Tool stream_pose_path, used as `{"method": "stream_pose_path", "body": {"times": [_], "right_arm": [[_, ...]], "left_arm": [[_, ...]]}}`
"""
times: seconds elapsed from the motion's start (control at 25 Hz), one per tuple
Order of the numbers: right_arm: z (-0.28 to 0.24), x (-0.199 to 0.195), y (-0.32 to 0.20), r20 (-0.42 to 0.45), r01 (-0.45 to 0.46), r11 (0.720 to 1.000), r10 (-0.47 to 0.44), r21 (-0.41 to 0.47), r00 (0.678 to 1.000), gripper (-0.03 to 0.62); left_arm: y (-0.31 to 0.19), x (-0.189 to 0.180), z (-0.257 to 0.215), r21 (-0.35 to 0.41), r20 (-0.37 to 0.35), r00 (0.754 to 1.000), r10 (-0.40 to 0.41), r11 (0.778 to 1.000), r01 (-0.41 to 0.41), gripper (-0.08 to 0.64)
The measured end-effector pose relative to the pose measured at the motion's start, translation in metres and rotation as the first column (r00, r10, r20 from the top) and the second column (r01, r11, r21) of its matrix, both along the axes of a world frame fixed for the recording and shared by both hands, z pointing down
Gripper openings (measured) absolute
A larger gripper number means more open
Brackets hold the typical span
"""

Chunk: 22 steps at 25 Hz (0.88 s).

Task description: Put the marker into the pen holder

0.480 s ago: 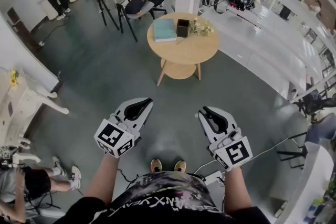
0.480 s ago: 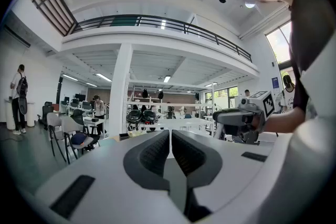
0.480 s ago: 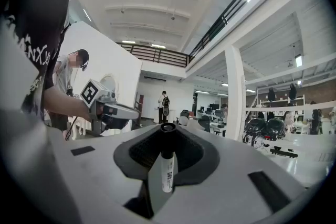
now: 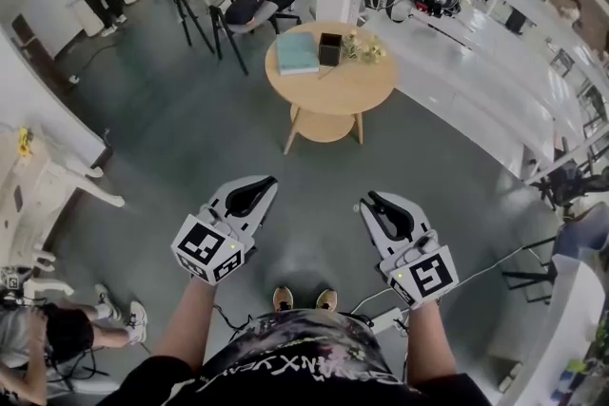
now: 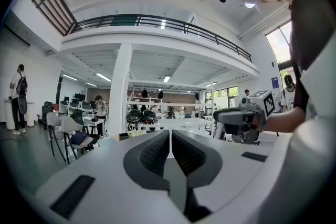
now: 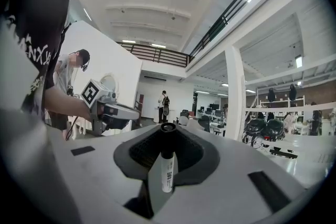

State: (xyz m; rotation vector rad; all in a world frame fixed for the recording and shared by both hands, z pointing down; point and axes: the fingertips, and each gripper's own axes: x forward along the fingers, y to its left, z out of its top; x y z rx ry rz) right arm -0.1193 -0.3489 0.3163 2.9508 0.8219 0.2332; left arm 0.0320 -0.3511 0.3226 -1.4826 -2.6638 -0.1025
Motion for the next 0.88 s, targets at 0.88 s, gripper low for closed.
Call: {"method": "stream_pose_path", "body": {"times": [0.88], "right_arm": [[0.001, -0.021, -0.004, -0.061, 0.026, 0.999, -0.028, -0.034, 0.998, 0.064]], "left_arm": [[-0.011, -0.023, 0.007, -0.015, -0.025, 0.999, -0.019, 1.0, 0.019, 0.031]]}}
